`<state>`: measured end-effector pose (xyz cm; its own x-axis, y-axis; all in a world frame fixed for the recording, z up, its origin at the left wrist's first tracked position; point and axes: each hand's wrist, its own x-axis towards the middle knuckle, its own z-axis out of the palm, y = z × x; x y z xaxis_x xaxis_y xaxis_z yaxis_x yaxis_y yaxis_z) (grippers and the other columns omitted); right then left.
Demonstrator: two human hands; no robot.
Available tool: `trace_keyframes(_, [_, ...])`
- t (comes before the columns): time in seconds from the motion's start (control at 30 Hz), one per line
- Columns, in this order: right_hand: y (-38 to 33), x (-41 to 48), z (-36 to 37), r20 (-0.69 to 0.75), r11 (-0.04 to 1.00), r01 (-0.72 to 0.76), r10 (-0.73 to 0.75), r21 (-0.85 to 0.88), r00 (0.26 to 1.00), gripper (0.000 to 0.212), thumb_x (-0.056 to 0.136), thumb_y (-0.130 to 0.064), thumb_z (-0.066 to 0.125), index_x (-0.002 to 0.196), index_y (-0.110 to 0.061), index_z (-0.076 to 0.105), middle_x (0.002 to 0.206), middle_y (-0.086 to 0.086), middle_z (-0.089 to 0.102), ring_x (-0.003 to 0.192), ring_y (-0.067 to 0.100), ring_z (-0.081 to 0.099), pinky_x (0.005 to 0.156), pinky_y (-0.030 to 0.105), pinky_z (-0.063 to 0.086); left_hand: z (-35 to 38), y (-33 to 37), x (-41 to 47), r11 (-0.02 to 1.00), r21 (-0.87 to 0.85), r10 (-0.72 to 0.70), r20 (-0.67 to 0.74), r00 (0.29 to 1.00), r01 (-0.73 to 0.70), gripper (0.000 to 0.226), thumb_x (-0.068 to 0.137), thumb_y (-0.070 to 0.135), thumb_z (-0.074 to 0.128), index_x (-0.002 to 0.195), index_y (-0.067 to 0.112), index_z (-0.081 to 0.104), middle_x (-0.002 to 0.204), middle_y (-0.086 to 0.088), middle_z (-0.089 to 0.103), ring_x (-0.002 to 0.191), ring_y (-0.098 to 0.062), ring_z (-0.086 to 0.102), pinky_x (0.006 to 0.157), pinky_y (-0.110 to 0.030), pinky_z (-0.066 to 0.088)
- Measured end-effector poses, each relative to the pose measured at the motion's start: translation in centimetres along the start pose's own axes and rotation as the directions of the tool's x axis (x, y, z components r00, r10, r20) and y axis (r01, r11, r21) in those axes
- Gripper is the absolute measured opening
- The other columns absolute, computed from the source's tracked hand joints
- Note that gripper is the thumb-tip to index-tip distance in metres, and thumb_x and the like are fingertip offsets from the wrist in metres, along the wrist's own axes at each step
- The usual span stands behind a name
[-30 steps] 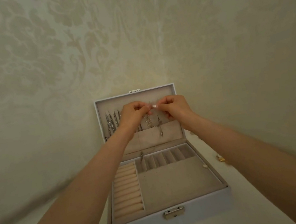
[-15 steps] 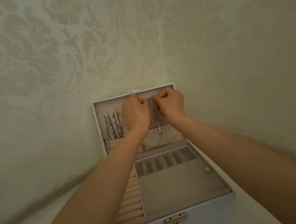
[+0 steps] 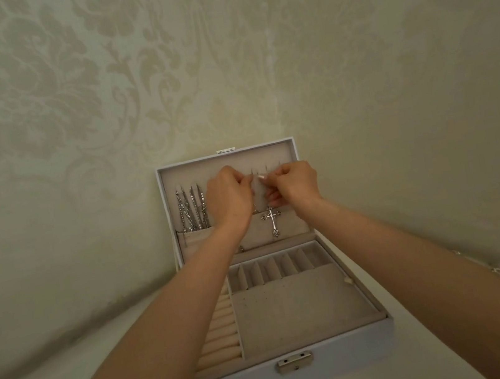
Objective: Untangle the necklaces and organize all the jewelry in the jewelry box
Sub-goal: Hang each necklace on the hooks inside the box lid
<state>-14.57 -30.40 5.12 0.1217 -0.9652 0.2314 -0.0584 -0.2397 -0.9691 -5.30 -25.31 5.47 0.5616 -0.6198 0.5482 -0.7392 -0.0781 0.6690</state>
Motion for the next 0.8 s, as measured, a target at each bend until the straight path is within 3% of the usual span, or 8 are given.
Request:
trace_keyframes(0.23, [1.1,-0.9,-1.4,0.021,0.989,0.126,-0.125,-0.079,0.992,0.013,0.084,0.008,0.061,0.074,-0.001,0.063,0.061,0.013,0.059,0.045,0.021,0.057,0.042,0.027,0.054,-0.8,-2.1,-1.3,0.997,-0.070,-0.017,0.019,1.000,0.018,0.015,0.087,0.024,0.064,0.080,0.011,0.066,0.076,-0.003,0.072,0.080,-0.020,0.066,0.073,-0.036,0.051])
trace_keyframes(0.5, [1.8,-0.9,-1.5,0.045,0.990,0.119,-0.116,-0.079,0.992,0.007,0.083,0.008,0.063,0.077,0.004,0.063,0.056,0.011,0.057,0.032,0.006,0.054,0.037,0.022,0.049,-1.1,-2.8,-2.7,1.000,-0.023,-0.004,0.063,0.998,0.006,0.013,0.089,0.021,0.061,0.079,0.012,0.063,0.073,-0.002,0.071,0.081,-0.018,0.064,0.069,-0.028,0.045])
trace_keyframes(0.67, [2.3,-1.2,-1.8,0.071,0.994,0.089,-0.085,-0.066,0.994,0.020,0.083,0.005,0.065,0.067,-0.005,0.060,0.055,0.012,0.058,0.033,0.007,0.055,0.037,0.021,0.048,-1.3,-3.3,-3.2,0.999,-0.035,0.009,0.089,0.996,-0.006,0.014,0.089,0.022,0.062,0.077,0.014,0.062,0.070,0.000,0.071,0.081,-0.019,0.064,0.075,-0.032,0.049])
trace_keyframes(0.8, [2.3,-2.3,-1.9,0.081,0.998,0.064,-0.063,-0.016,0.995,0.016,0.083,0.001,0.067,0.069,-0.006,0.062,0.055,0.011,0.059,0.034,0.007,0.054,0.037,0.020,0.047,-1.3,-2.7,-4.0,0.999,-0.030,0.043,0.121,0.992,-0.039,0.011,0.089,0.024,0.061,0.081,0.017,0.064,0.071,0.004,0.071,0.084,-0.019,0.064,0.076,-0.034,0.050])
